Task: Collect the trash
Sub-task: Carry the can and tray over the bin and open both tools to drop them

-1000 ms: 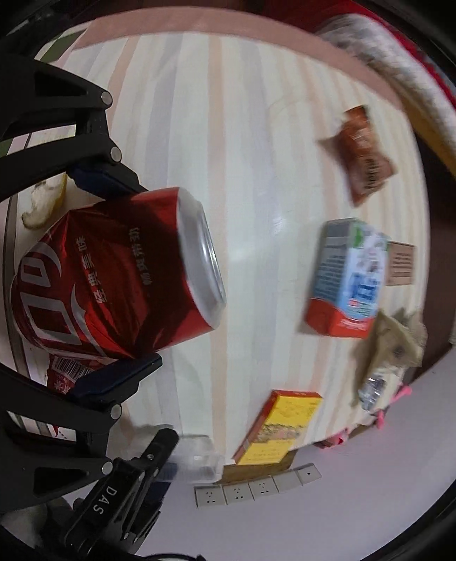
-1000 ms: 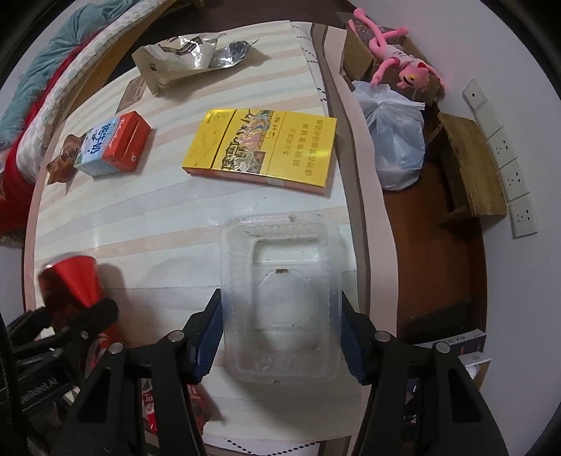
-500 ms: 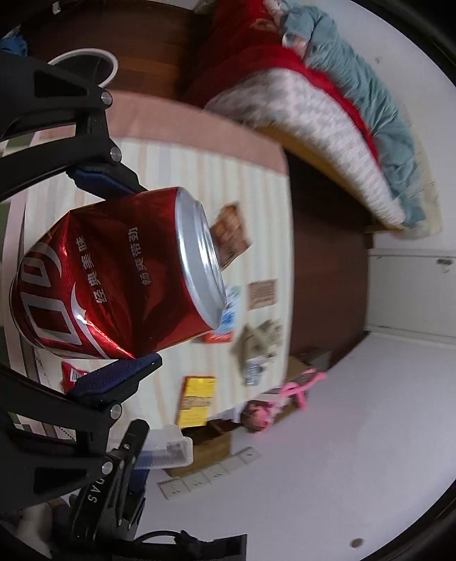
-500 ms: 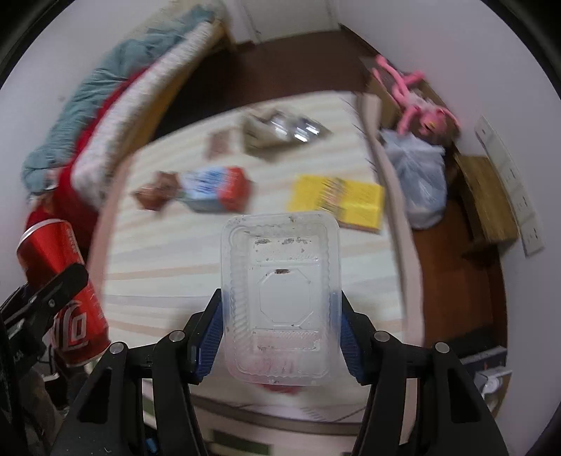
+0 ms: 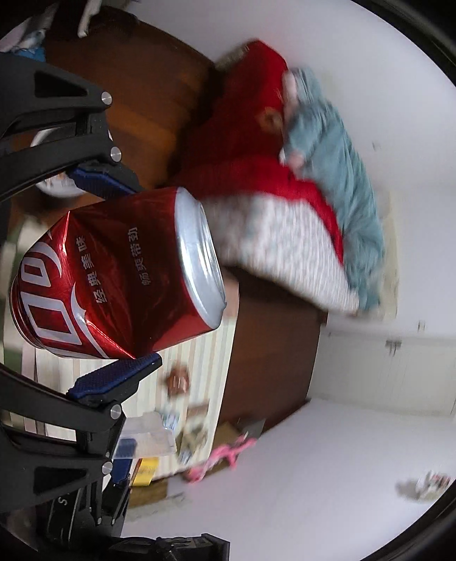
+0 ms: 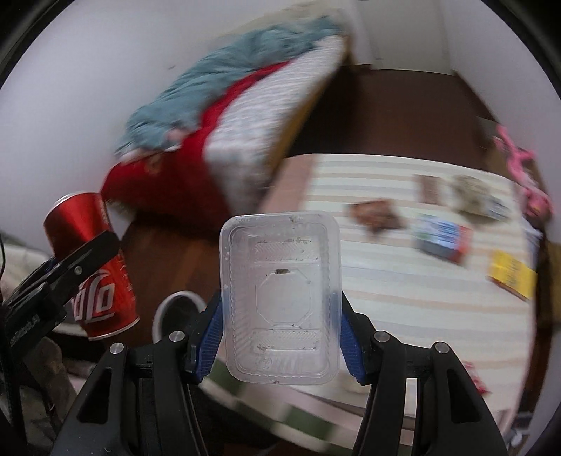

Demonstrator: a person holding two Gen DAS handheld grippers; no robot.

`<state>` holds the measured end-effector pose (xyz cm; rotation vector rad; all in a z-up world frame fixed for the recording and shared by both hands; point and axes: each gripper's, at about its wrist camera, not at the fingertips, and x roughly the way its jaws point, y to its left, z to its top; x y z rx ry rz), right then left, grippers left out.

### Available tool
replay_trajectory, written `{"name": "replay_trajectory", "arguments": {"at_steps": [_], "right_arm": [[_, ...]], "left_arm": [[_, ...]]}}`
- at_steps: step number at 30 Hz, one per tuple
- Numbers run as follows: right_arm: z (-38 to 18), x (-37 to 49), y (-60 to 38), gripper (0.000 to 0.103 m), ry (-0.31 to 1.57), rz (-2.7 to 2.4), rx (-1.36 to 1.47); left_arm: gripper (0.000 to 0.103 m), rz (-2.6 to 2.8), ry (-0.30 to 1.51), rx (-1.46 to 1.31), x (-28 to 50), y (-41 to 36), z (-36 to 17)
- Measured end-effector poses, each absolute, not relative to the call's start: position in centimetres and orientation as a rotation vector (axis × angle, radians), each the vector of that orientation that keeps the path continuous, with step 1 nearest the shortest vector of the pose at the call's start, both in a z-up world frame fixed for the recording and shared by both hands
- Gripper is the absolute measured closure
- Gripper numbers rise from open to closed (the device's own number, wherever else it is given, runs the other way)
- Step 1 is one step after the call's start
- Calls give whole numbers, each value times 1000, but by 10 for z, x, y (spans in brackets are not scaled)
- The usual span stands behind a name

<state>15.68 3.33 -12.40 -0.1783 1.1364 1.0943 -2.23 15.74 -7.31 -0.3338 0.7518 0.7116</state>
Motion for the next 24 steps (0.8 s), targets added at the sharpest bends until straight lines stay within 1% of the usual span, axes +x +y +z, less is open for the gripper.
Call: {"name": "replay_trajectory", "arguments": {"at_steps": [4, 10, 13, 15, 20, 24], "right_arm": [[-137, 99, 107, 42, 1164, 1207, -240], [-185, 18, 206, 42, 1238, 1309, -369], [-219, -16, 249, 42, 1287, 1327, -439], [-244, -33, 271, 42, 1321, 1327, -484], [-308, -60, 313, 42, 1413, 1295, -583], [-356, -72, 337, 42, 1480, 1256, -662]], "left_arm": [[24, 824, 753, -377, -80, 210, -78], [24, 955, 797, -487, -155, 279, -115], [24, 982, 841, -577, -183, 310, -148], [24, 972, 887, -675, -199, 335, -181], [24, 920, 987, -878, -221, 380, -259], [24, 876, 1075, -970, -226, 407, -315]]}}
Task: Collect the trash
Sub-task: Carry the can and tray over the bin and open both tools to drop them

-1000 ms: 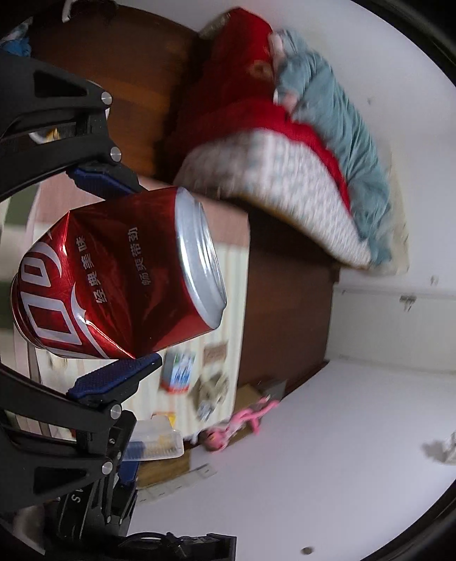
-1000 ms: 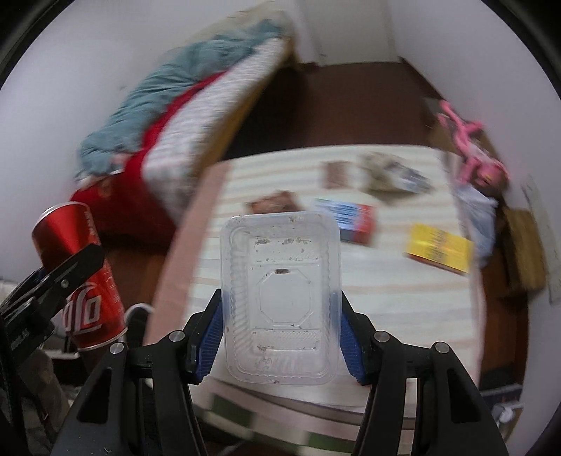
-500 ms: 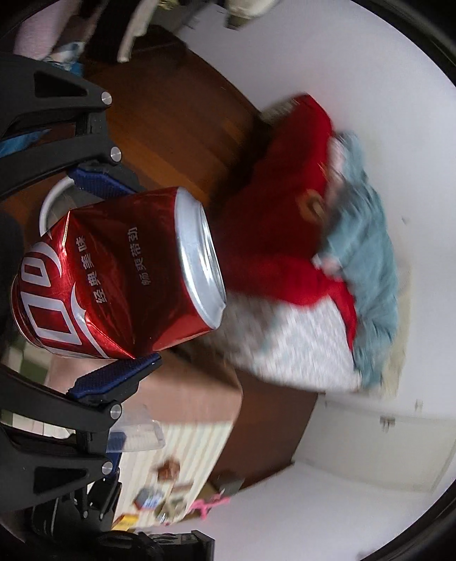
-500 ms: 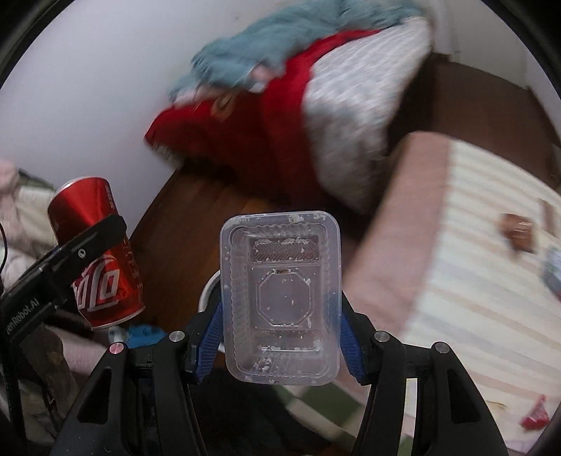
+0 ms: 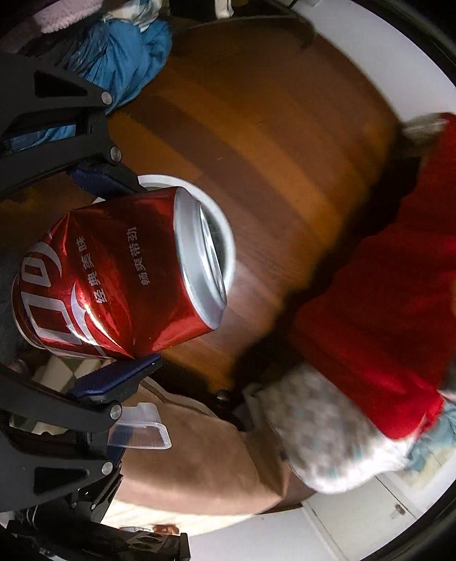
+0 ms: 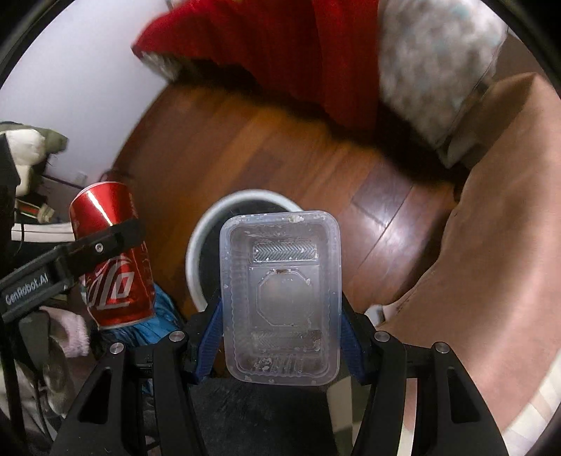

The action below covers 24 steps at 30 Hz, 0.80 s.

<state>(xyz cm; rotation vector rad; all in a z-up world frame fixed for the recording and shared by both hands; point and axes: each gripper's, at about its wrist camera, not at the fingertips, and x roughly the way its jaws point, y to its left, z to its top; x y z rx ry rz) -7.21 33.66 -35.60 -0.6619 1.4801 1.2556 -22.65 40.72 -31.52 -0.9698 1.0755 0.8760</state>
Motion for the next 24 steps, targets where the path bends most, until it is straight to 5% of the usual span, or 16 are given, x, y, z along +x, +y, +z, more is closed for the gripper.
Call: {"name": "replay_trajectory", "arguments": {"at_steps": [9, 12, 14, 16, 18, 24], "right_arm": [[-423, -88, 368, 42, 1574, 1203, -768], [-434, -92, 381, 41, 1591, 1219, -789], [-439, -97, 391, 41, 1607, 1234, -785], [-442, -97, 396, 30, 1595, 1249, -788], [-439, -98, 397, 1, 1576, 1266, -785], [-423, -99, 389, 0, 1507, 1273, -810]], "left_arm": [[23, 857, 1141, -1116, -238, 439, -370], [4, 898, 1139, -1138, -254, 443, -377], [1, 925, 1138, -1137, -264, 444, -377], [1, 969, 1141, -1127, -275, 440, -376], [1, 1006, 1132, -1107, -284, 435, -372], [1, 1119, 1121, -977, -295, 414, -354]]}}
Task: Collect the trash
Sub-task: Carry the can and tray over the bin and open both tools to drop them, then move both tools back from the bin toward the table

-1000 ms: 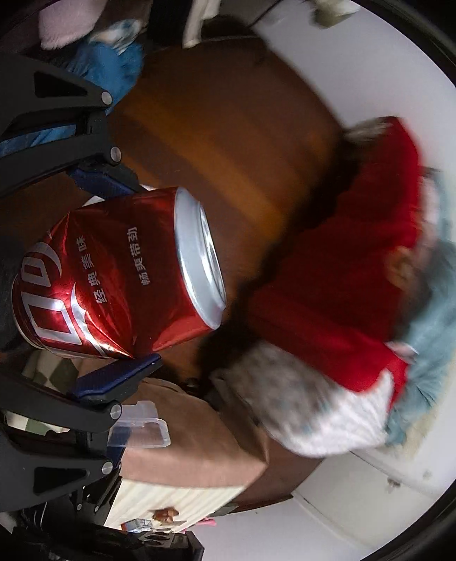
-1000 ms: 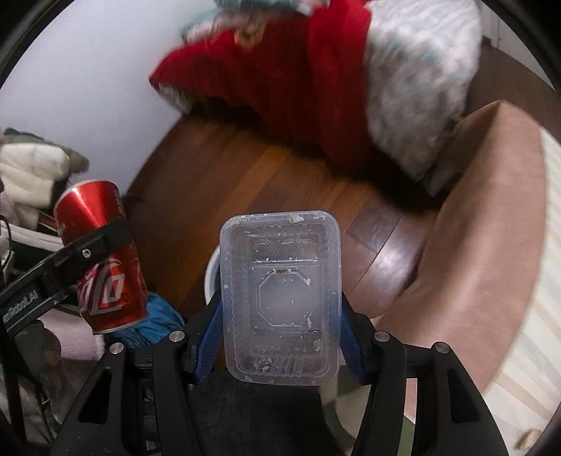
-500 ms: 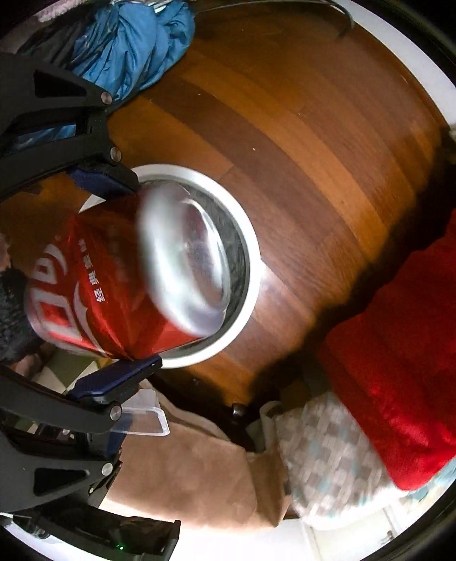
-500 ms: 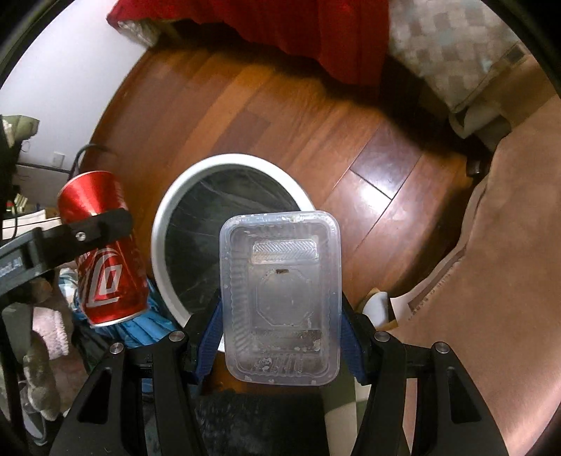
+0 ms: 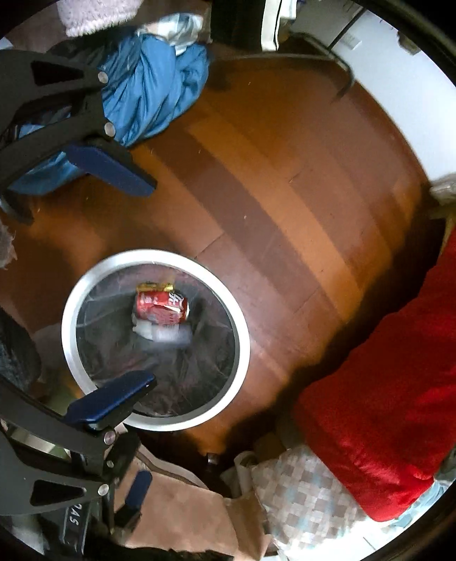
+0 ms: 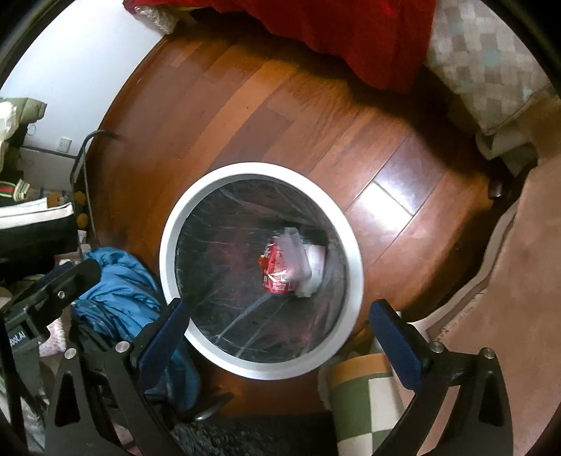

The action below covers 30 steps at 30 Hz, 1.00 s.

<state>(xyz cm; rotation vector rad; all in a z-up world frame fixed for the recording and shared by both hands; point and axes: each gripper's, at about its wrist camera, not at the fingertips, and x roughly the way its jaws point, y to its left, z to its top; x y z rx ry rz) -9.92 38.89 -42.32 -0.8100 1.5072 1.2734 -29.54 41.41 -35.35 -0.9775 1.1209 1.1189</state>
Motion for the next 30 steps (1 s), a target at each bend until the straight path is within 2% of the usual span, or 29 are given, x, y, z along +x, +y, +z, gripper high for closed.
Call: {"name": "replay_trajectory", "arguments": {"at_steps": [8, 19, 30], "right_arm": [[-382, -101, 357, 0, 1349, 1239, -881], [-329, -99, 308, 0, 1275, 1241, -826], [-232, -84, 257, 0, 1208, 1309, -622]], "left_arm": [[1, 1137, 1125, -909, -296, 378, -334], [2, 1130, 1065, -838, -292, 338, -285], [1, 1117, 932, -715, -286, 295, -194]]}}
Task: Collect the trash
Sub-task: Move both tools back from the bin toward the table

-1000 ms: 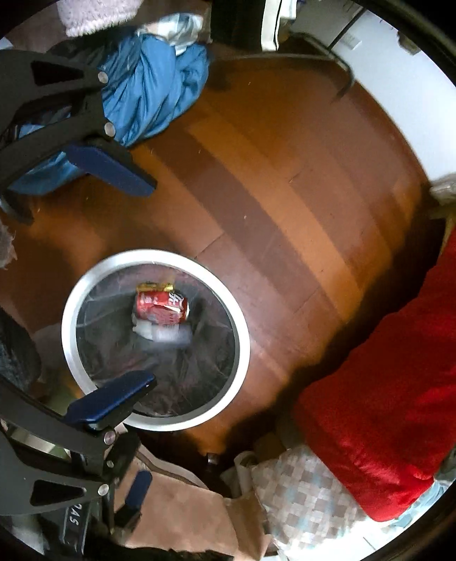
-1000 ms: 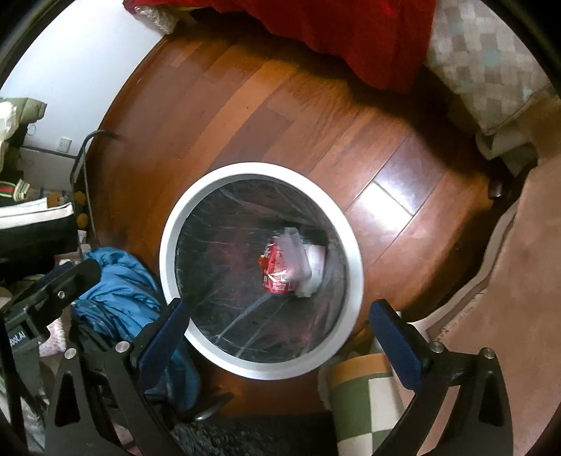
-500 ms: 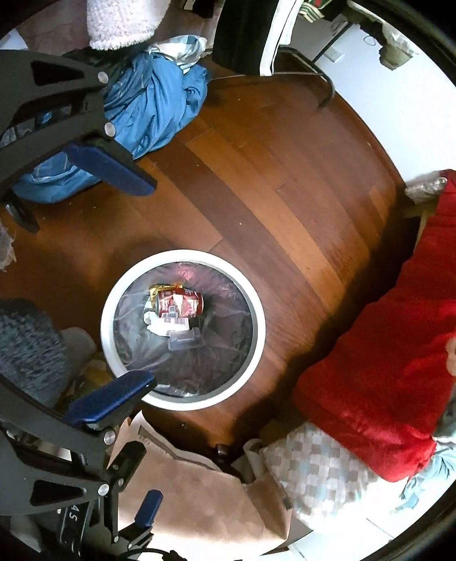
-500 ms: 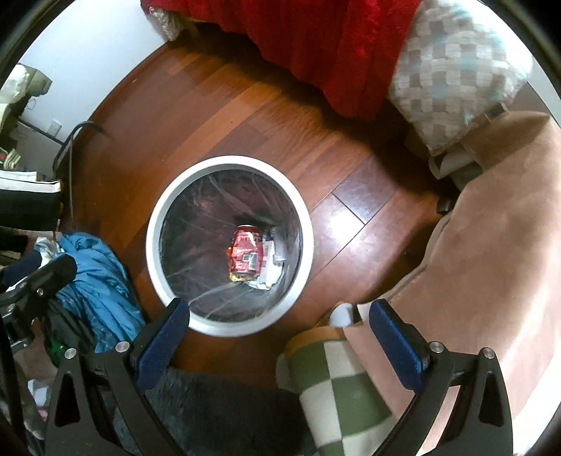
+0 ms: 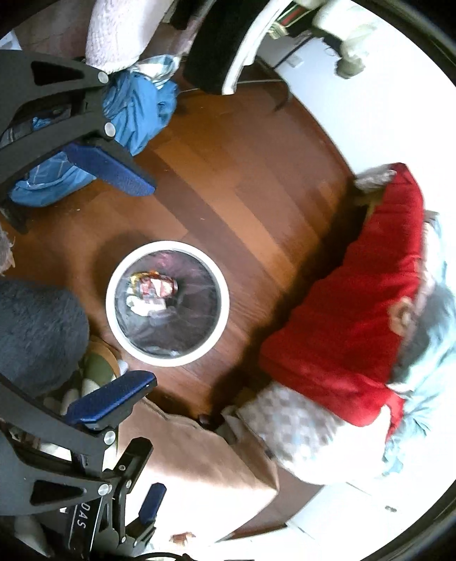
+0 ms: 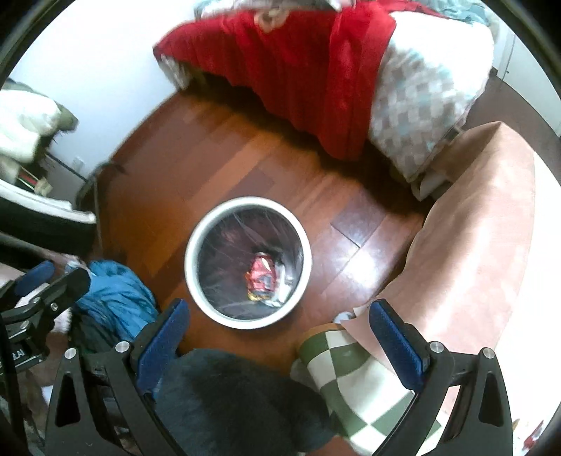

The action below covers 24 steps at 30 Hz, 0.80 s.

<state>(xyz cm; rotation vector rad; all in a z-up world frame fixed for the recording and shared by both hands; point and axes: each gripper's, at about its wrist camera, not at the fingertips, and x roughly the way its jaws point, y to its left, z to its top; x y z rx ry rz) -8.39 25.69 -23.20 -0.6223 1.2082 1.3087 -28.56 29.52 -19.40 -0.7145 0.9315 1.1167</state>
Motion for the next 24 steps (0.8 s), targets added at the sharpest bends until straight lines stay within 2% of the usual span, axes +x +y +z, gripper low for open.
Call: {"name": "replay_trajectory", "arguments": {"at_steps": [8, 13, 17, 24], "right_arm": [[-135, -46, 184, 0, 1167, 1379, -345], [-108, 1, 116, 0, 1171, 1286, -217], [-120, 62, 41, 0, 1207, 1105, -150], [-200, 183, -126, 0, 1328, 633, -17]], "left_arm": [[2, 1090, 811, -574, -260, 254, -117], [2, 986, 782, -520, -216, 221, -100], [1, 871, 827, -485, -155, 189, -116], [1, 615, 1021, -478, -16, 109, -205]]}}
